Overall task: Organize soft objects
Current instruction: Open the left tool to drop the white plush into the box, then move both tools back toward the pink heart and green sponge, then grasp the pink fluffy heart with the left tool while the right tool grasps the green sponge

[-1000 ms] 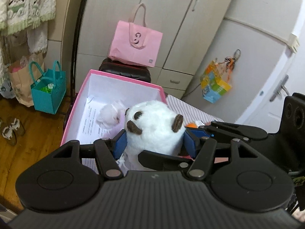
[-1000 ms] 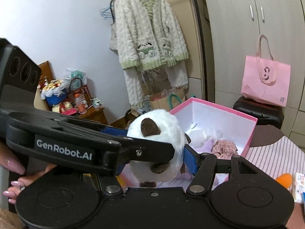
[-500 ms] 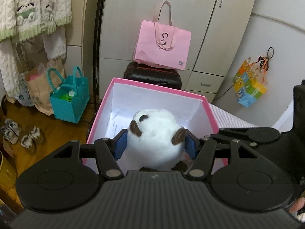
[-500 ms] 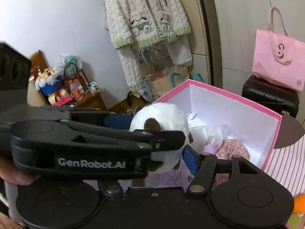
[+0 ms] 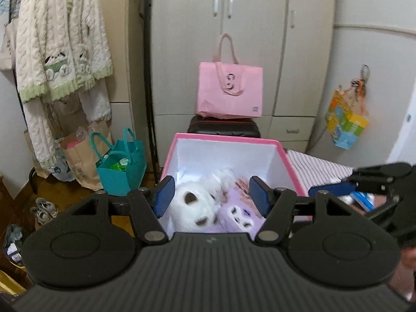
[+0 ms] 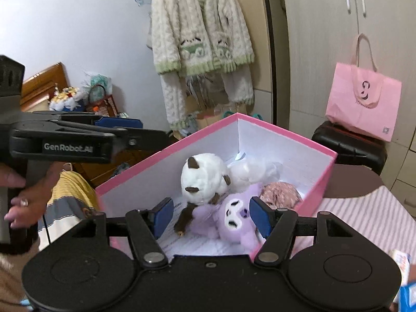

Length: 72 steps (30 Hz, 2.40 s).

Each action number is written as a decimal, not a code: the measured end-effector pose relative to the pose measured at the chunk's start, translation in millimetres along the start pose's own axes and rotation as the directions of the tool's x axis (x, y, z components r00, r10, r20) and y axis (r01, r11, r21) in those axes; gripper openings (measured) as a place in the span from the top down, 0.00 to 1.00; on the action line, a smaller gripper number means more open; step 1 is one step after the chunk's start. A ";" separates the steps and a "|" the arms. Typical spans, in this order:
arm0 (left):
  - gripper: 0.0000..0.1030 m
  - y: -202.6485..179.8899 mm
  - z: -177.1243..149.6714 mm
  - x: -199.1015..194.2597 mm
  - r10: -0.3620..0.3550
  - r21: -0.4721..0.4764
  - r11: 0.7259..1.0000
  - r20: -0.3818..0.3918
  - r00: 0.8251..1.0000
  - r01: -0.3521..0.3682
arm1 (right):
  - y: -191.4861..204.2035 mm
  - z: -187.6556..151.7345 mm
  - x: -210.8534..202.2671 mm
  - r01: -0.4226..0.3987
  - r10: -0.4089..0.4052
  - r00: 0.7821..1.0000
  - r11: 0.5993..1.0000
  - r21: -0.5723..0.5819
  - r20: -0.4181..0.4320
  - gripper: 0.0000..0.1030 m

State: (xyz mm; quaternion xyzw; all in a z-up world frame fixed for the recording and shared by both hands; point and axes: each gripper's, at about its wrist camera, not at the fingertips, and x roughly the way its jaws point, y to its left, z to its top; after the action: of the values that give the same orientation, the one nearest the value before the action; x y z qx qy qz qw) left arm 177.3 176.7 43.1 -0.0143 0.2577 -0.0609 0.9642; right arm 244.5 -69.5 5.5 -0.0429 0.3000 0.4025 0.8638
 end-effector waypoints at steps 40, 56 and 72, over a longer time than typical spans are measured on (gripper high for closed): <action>0.39 -187.2 -74.2 -5.7 -0.351 0.212 0.900 -0.162 0.922 0.380 | -75.6 -113.2 -139.7 0.218 -0.221 0.972 0.975 0.044 0.084 0.30; 0.38 -215.3 -92.4 69.8 -0.228 0.212 0.947 -0.082 0.970 0.240 | -139.1 -95.9 -84.2 0.133 -0.140 0.988 0.986 0.098 0.069 0.32; 0.38 -229.3 -102.5 140.7 -0.040 0.206 0.977 -0.119 0.992 0.064 | -187.6 -90.0 -5.5 0.091 -0.091 0.996 0.983 0.160 -0.008 0.59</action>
State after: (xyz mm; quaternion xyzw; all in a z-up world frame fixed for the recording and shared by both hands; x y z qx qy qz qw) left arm 221.9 -68.0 -101.9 0.0839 0.3039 -0.1136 0.9422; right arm 333.5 -227.8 -96.3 0.0131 0.3295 0.3372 0.8818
